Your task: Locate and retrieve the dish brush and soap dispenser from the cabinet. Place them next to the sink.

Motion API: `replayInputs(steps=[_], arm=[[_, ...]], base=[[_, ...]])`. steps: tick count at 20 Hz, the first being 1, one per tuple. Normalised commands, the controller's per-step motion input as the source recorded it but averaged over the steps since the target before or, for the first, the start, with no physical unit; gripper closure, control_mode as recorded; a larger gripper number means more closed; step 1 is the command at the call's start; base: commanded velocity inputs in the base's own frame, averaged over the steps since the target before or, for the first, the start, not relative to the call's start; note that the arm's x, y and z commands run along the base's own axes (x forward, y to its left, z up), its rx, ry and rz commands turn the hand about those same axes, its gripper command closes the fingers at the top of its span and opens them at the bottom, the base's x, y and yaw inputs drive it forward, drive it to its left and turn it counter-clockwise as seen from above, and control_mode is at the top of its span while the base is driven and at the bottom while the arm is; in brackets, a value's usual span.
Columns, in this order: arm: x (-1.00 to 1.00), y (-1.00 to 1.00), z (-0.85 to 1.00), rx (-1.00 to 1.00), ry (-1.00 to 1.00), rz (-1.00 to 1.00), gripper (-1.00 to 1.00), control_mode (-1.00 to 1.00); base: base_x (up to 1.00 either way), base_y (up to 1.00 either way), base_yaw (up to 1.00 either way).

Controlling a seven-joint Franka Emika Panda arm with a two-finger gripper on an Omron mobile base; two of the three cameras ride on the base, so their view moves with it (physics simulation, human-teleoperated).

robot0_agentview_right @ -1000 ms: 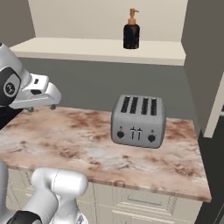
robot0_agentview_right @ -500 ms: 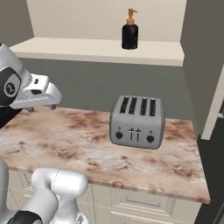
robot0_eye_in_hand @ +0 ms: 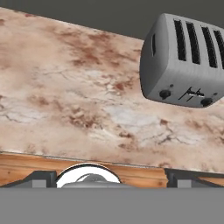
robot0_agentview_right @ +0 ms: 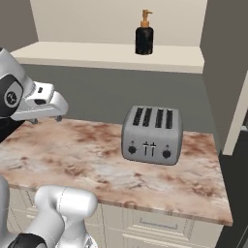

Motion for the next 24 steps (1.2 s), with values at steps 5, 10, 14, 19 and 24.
replayInputs(steps=[5,10,14,19,24], arm=[[-0.01,0.0,0.03,0.0,0.0,-0.01,-1.0,-1.0],[-0.22,-0.07,0.42,0.1,-0.17,-0.07,-1.0,-1.0],[-0.07,-0.05,0.62,0.1,-0.2,-0.08,-1.0,-1.0],[0.06,-0.08,0.61,-0.02,0.0,-0.09,-1.0,-1.0],[0.65,-0.28,0.32,-0.04,0.03,-0.14,-1.0,-1.0]], base=[[0.0,0.0,0.0],[0.0,0.0,0.0],[0.0,0.0,0.0],[0.0,0.0,0.0],[0.0,0.0,0.0]])
